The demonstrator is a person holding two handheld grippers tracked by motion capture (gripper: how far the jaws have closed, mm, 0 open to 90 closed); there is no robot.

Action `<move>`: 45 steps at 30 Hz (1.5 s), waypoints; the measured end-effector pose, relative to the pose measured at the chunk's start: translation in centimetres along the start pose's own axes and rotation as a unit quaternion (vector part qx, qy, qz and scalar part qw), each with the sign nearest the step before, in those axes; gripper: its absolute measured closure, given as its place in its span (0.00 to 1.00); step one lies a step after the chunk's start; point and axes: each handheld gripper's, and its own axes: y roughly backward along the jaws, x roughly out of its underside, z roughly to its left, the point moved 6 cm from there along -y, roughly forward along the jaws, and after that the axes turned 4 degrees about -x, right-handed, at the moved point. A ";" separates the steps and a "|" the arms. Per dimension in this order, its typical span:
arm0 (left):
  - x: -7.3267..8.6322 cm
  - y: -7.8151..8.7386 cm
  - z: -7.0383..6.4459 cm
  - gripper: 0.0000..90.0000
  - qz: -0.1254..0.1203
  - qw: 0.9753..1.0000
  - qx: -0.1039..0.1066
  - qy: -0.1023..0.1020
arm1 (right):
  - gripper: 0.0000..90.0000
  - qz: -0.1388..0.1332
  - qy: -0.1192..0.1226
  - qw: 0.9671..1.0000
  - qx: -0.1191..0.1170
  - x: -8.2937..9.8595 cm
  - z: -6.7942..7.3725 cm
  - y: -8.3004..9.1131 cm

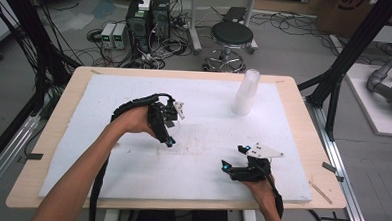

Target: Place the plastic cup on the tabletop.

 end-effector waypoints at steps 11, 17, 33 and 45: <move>-0.1 -2.2 0.3 0.36 0.012 1.000 0.005 0.012 | 0.17 0.003 -0.004 1.000 -0.002 0.0 0.0 -0.1; -0.6 -3.0 0.3 0.36 0.008 1.000 0.006 0.017 | 0.17 0.004 -0.008 1.000 -0.004 0.0 0.0 0.0; -0.9 -3.9 0.2 0.27 -0.013 0.999 0.009 0.028 | 0.17 0.004 -0.010 1.000 -0.008 0.0 0.0 -0.1; -0.3 -4.3 0.0 0.16 -0.029 0.999 0.020 0.031 | 0.17 0.005 -0.010 1.000 -0.010 0.0 -0.1 -0.1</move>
